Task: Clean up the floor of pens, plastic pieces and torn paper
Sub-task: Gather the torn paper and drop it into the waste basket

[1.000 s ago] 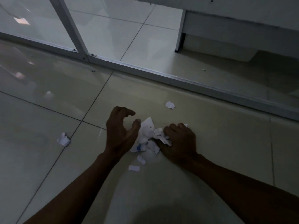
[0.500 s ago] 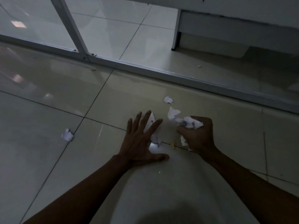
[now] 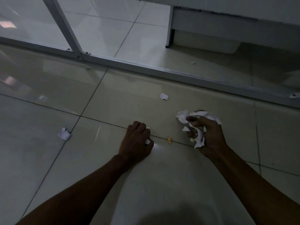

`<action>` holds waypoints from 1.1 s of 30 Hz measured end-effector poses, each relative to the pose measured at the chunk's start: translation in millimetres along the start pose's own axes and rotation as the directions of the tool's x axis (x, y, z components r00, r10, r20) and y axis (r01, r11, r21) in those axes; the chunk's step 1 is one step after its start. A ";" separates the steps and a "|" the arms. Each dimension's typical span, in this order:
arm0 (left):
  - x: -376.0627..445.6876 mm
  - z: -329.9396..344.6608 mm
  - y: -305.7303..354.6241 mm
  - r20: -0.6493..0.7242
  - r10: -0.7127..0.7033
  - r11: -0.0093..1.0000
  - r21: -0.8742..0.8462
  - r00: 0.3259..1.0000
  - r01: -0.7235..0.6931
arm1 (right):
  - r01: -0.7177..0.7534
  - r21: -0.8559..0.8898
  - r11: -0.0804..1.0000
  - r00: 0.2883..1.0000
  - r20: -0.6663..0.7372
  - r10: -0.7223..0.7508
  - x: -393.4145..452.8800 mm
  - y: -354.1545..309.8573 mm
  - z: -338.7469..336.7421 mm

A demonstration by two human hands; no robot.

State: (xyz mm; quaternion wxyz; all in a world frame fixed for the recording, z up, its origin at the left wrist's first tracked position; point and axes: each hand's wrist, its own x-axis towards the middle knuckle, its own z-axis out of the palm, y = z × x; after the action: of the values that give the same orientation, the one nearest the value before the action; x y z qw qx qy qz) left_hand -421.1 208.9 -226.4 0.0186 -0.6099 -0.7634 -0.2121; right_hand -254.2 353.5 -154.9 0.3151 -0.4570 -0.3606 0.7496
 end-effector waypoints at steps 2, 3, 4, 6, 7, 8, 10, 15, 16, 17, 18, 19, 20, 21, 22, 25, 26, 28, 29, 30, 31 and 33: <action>-1.7 -0.7 1.7 -0.073 0.012 1.000 -0.022 0.997 -0.014 | -0.039 0.045 0.998 0.999 0.018 0.038 -2.2 0.1 0.0; -2.6 -0.9 2.4 -0.100 0.018 1.000 -0.023 0.995 -0.020 | -0.059 0.034 0.998 0.998 0.024 0.058 -3.0 -0.4 0.5; -3.2 -1.0 2.5 -0.121 0.023 1.000 -0.012 0.992 -0.025 | -0.087 0.013 0.996 0.996 0.025 0.086 -3.5 -0.9 0.4; -4.8 -3.2 3.0 -0.135 0.026 0.999 0.034 0.990 -0.021 | -0.120 -0.012 0.993 0.992 0.026 0.120 -4.6 -3.1 0.1; -5.9 -4.5 3.5 -0.129 0.022 0.998 0.055 0.991 -0.015 | -0.115 -0.004 0.993 0.993 0.027 0.115 -4.9 -5.4 -0.1; -6.5 -5.1 3.6 -0.115 0.014 0.997 0.072 0.993 -0.006 | -0.108 0.017 0.994 0.994 0.035 0.107 -4.7 -7.8 -0.7; -5.4 -7.2 3.8 -0.078 -0.022 0.996 0.088 0.997 0.029 | -0.096 0.077 0.992 0.995 0.048 0.093 -2.8 -12.3 -4.4; 13.1 -10.4 -1.0 0.015 -0.067 0.995 0.068 0.998 0.066 | -0.048 0.147 0.988 0.999 0.024 0.045 -0.8 -24.4 -9.6; 16.8 -9.6 -3.3 0.025 -0.071 0.996 0.052 0.997 0.070 | -0.013 0.105 0.994 1.000 -0.002 0.013 -0.8 -25.6 -9.0; 20.2 -10.2 -3.8 0.032 -0.110 0.994 0.000 0.993 0.110 | 0.045 -0.004 0.999 0.998 -0.046 -0.045 1.3 -25.1 -9.9; 22.2 -10.5 -5.3 0.005 -0.175 0.982 -0.066 0.985 0.175 | 0.100 -0.158 0.982 0.991 -0.074 -0.113 4.4 -23.8 -11.7; 23.0 -13.0 -6.6 -0.028 -0.268 0.954 -0.148 0.963 0.261 | 0.126 -0.318 0.940 0.984 -0.082 -0.159 7.2 -21.9 -13.6; 22.5 -15.2 -9.0 -0.068 -0.350 0.917 -0.227 0.934 0.327 | 0.138 -0.452 0.881 0.978 -0.080 -0.194 10.0 -19.9 -16.0; 21.2 -19.4 -11.4 -0.102 -0.414 0.883 -0.286 0.905 0.372 | 0.158 -0.574 0.803 0.969 -0.066 -0.238 12.7 -17.4 -18.7; 19.5 -23.5 -15.1 -0.132 -0.456 0.861 -0.318 0.880 0.398 | 0.184 -0.693 0.697 0.956 -0.037 -0.289 15.2 -15.6 -19.5; 14.8 -37.6 -27.4 -0.163 -0.564 0.807 -0.315 0.809 0.499 | 0.169 -0.922 0.347 0.938 0.042 -0.343 18.7 -12.7 -14.5; 12.7 -42.3 -31.8 -0.171 -0.600 0.784 -0.319 0.782 0.532 | 0.124 -0.955 0.269 0.950 0.035 -0.312 21.2 -9.7 -14.1; 7.1 -51.0 -43.4 -0.172 -0.655 0.739 -0.351 0.736 0.576 | 0.053 -0.985 0.163 0.976 0.017 -0.219 24.3 -1.6 -13.6; 3.9 -56.8 -48.5 -0.180 -0.672 0.725 -0.362 0.719 0.587 | 0.047 -0.992 0.117 0.979 0.022 -0.203 23.1 3.0 -11.7; 0.0 -61.1 -56.3 -0.185 -0.688 0.709 -0.377 0.702 0.596 | 0.058 -0.995 0.078 0.974 0.040 -0.224 21.5 7.9 -11.1; -3.5 -65.9 -62.5 -0.189 -0.703 0.691 -0.406 0.685 0.598 | 0.084 -0.996 0.034 0.957 0.071 -0.280 18.8 12.4 -11.0; -11.9 -75.9 -76.0 -0.190 -0.746 0.642 -0.459 0.638 0.614 | 0.143 -0.990 -0.006 0.903 0.133 -0.410 13.8 20.0 -9.9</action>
State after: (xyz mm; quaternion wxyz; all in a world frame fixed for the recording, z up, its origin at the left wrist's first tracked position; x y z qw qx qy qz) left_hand -507.0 159.0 -183.7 -0.0333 -0.2127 -0.8697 -0.4442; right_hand -253.4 356.2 -180.9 0.0922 -0.5358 -0.8218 0.1705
